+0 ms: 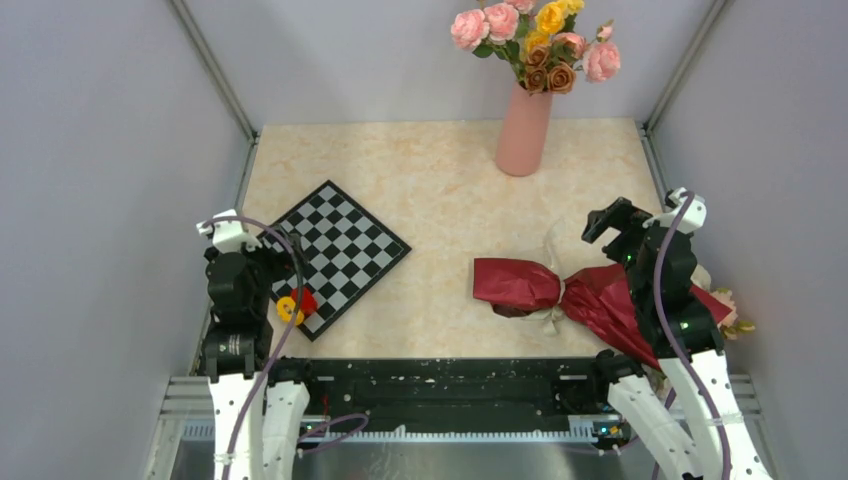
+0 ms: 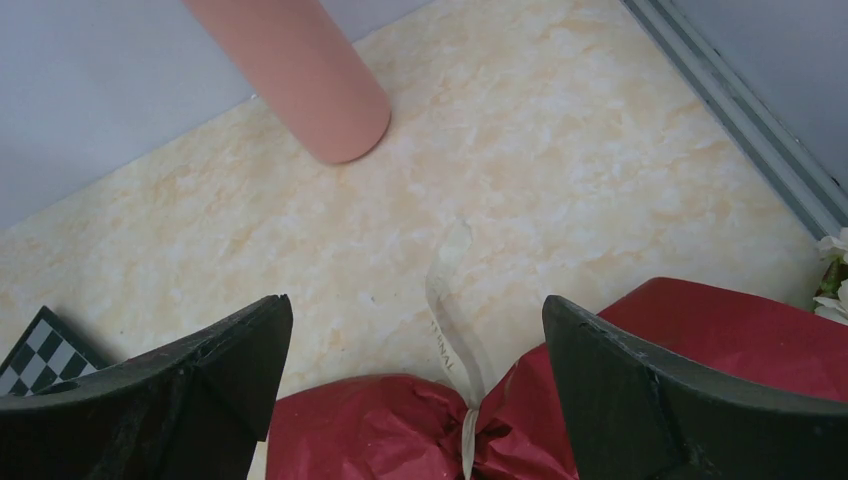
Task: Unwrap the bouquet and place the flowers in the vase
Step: Move the fake flower to the center of the board.
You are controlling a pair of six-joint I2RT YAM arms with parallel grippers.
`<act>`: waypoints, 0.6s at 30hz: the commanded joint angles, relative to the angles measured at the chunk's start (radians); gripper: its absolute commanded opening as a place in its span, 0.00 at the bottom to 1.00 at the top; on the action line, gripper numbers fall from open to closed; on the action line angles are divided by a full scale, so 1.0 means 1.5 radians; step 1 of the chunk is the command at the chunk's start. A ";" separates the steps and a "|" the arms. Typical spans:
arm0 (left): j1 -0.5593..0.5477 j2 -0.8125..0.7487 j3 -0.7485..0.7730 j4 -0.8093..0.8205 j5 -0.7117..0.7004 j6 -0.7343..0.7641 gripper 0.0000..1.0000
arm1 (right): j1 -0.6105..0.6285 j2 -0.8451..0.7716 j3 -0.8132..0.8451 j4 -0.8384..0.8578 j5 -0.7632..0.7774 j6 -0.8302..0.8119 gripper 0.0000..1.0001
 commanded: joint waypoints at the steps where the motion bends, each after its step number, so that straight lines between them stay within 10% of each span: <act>1: 0.000 0.020 0.005 0.017 0.028 -0.006 0.99 | 0.005 -0.009 -0.012 0.025 0.005 -0.010 0.99; 18: -0.056 0.082 -0.002 0.026 0.180 0.007 0.99 | 0.005 -0.034 -0.022 0.031 -0.039 -0.032 0.99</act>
